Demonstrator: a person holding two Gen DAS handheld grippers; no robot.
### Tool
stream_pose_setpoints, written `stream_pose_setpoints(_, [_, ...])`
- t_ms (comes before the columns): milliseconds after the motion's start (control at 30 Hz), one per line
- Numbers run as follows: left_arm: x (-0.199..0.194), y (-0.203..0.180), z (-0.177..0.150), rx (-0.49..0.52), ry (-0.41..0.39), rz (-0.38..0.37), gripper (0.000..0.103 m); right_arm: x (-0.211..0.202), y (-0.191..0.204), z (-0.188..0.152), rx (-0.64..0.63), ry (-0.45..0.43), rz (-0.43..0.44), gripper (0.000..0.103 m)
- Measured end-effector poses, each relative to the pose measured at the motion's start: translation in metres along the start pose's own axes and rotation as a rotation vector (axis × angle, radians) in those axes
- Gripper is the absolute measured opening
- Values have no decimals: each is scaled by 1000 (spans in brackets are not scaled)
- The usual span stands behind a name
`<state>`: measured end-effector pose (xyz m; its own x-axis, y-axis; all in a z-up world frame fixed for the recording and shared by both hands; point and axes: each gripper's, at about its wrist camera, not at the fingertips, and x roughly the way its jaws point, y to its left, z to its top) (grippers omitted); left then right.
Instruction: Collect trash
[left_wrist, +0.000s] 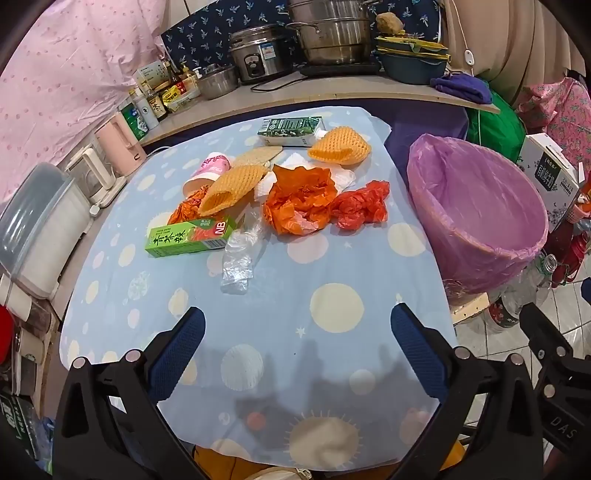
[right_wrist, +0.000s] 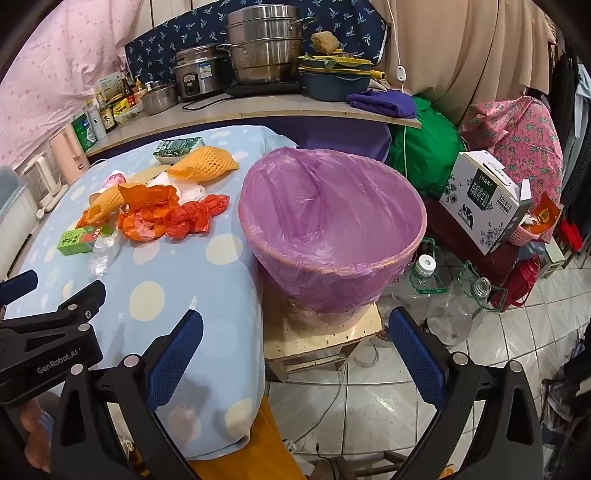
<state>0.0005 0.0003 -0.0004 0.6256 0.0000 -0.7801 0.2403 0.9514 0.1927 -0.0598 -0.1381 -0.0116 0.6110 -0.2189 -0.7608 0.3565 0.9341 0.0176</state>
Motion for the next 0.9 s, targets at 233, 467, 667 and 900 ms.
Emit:
stream_pose_setpoints(233, [2,-1,0,17,-8,18,96,2,0,1,1,7,1,96])
stream_pose_setpoints(467, [5,-9,1,20,-10,17,96,0,1,3,-3,6,2,96])
stream_pose_setpoints(667, [1,-7,2,20,-14,14,96,4,1,2,-5,6,0,96])
stream_pose_setpoints(900, [0,-6,4,22,-22,10,96,3,0,4,-6,4,-1,96])
